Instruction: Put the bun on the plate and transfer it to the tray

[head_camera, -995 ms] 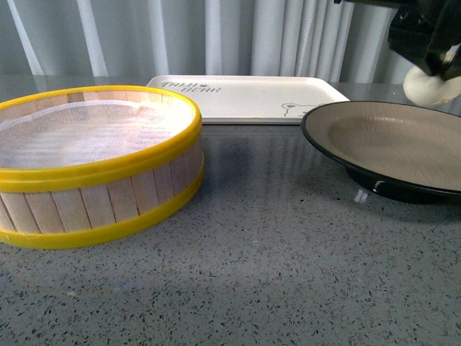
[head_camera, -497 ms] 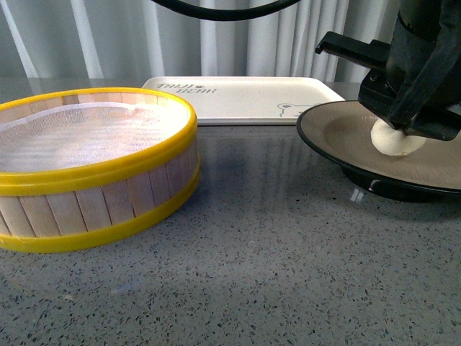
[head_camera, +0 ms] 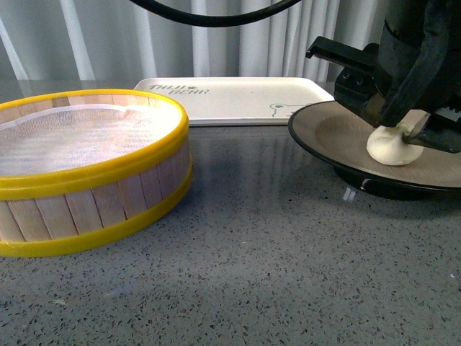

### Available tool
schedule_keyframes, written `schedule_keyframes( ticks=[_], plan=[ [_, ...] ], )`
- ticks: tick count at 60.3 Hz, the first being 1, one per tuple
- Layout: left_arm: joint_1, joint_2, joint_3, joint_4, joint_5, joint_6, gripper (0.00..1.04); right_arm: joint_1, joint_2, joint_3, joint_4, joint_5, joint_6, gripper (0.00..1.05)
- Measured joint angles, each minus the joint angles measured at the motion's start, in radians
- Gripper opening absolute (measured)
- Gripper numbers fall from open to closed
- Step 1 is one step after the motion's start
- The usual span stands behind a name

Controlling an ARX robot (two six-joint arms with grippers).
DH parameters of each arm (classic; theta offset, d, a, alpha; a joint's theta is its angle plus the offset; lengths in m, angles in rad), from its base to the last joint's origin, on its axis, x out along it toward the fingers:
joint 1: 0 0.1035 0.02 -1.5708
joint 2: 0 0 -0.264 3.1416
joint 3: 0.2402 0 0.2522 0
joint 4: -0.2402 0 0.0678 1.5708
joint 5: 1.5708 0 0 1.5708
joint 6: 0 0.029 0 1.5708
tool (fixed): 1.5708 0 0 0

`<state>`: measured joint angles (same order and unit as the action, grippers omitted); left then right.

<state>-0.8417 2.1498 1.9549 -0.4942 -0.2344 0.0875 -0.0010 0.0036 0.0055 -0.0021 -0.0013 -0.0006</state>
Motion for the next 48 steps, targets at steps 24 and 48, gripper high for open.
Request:
schedule_keyframes(
  ticks=[24,48],
  plan=[
    [0.112,-0.116,0.011,0.040,0.042,-0.127,0.98,0.000,0.000,0.000,0.000,0.000,0.000,0.96],
    [0.520,-1.025,-0.776,0.162,-0.023,-0.089,0.98,0.000,0.000,0.000,0.000,0.000,0.000,0.96]
  ],
)
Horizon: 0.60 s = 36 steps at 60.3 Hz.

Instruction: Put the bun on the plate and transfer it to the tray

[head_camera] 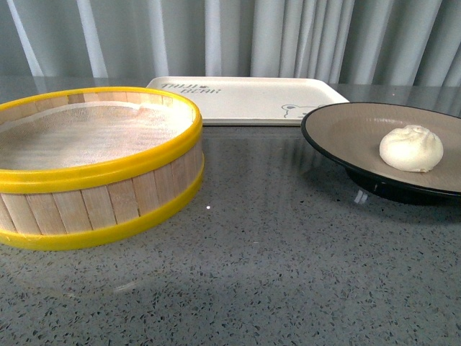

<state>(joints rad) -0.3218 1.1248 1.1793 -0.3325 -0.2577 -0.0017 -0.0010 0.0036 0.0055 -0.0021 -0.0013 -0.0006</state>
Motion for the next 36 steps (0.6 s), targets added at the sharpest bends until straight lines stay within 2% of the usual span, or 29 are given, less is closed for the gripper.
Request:
schedule_keyframes(
  ticks=[6,13,18,20,23,25,29,36],
  plan=[
    [0.118,-0.139,-0.106,-0.025,0.028,0.003,0.98,0.000,0.000,0.000,0.000,0.000,0.000,0.96],
    [0.297,-0.275,-0.223,-0.063,0.115,0.001,0.98,0.000,0.000,0.000,0.000,0.000,0.000,0.96],
    [0.386,-0.332,-0.282,-0.052,0.191,0.001,0.97,0.000,0.000,0.000,0.000,0.000,0.000,0.96],
    [0.427,-0.364,-0.336,0.036,0.269,0.000,0.92,0.000,0.000,0.000,0.000,0.000,0.000,0.96],
    [0.490,-0.443,-0.477,0.249,0.407,0.000,0.79,0.000,0.000,0.000,0.000,0.000,0.000,0.96],
    [0.507,-0.486,-0.549,0.331,0.443,0.000,0.72,0.000,0.000,0.000,0.000,0.000,0.000,0.96],
    [0.507,-0.567,-0.687,0.418,0.437,0.000,0.54,0.000,0.000,0.000,0.000,0.000,0.000,0.96],
    [0.462,-0.635,-0.830,0.465,0.391,0.000,0.26,0.000,0.000,0.000,0.000,0.000,0.000,0.96]
  ],
)
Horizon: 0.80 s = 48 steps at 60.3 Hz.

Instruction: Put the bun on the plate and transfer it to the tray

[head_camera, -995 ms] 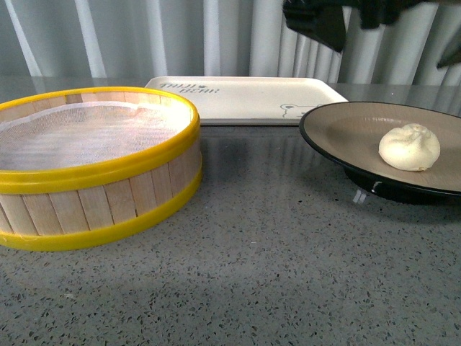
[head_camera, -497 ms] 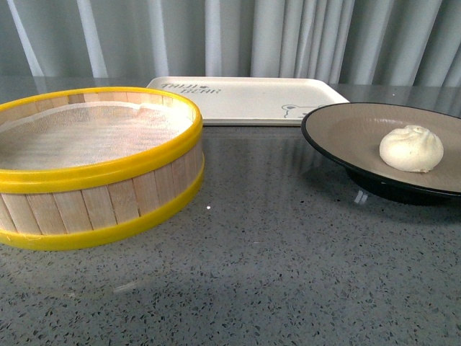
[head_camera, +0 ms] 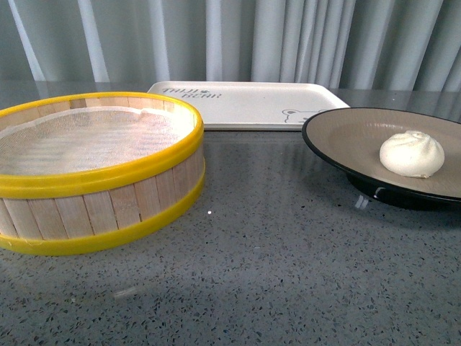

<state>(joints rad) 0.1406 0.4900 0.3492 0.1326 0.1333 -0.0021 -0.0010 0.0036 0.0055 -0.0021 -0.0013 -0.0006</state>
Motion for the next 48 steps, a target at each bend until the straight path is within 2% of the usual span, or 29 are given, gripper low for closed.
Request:
schedule_keyframes(
  ticks=[7,11,16,48],
  plan=[
    [-0.037,-0.051,-0.073,0.020,-0.037,0.000,0.04,0.000,0.000,0.000,0.000,0.000,0.000,0.96],
    [-0.094,-0.078,-0.102,0.026,-0.118,-0.002,0.04,0.000,0.000,0.000,0.000,0.000,0.000,0.96],
    [-0.134,-0.111,-0.140,0.034,-0.127,-0.002,0.04,0.000,0.000,0.000,0.000,0.000,0.000,0.96],
    [-0.141,-0.262,-0.278,0.024,-0.134,-0.002,0.04,0.000,0.000,0.000,0.000,0.000,0.000,0.96]
  ],
)
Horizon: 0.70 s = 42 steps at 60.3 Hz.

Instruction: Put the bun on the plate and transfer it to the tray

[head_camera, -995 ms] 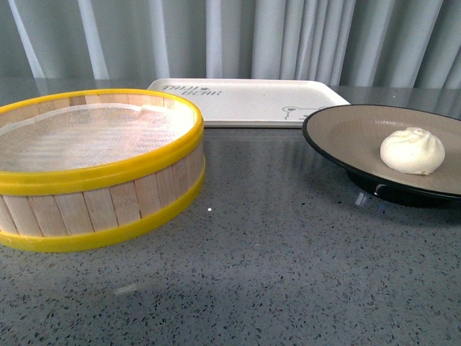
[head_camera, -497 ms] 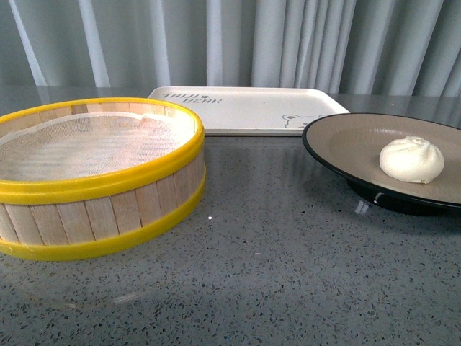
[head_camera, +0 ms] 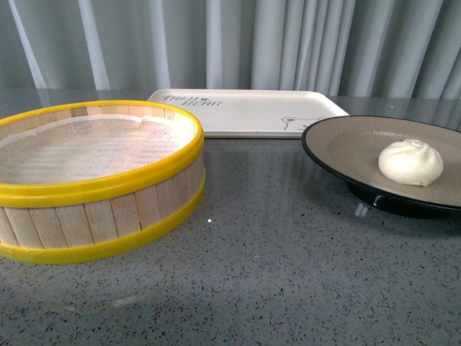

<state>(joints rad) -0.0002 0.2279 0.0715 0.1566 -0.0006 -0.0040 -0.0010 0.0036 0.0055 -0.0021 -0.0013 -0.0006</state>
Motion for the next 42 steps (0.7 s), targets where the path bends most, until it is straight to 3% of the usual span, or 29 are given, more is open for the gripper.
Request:
schedule_keyframes(
  ticks=[8,15,42],
  plan=[
    [0.000,-0.038,-0.019,-0.018,0.000,0.000,0.04,0.000,0.000,0.000,0.000,0.000,0.000,0.96],
    [0.000,-0.164,-0.033,-0.155,0.000,0.000,0.04,0.000,0.000,0.000,0.000,0.000,0.000,0.96],
    [0.000,-0.224,-0.045,-0.158,0.000,0.000,0.04,0.000,0.000,0.000,0.000,0.000,0.000,0.96]
  ],
)
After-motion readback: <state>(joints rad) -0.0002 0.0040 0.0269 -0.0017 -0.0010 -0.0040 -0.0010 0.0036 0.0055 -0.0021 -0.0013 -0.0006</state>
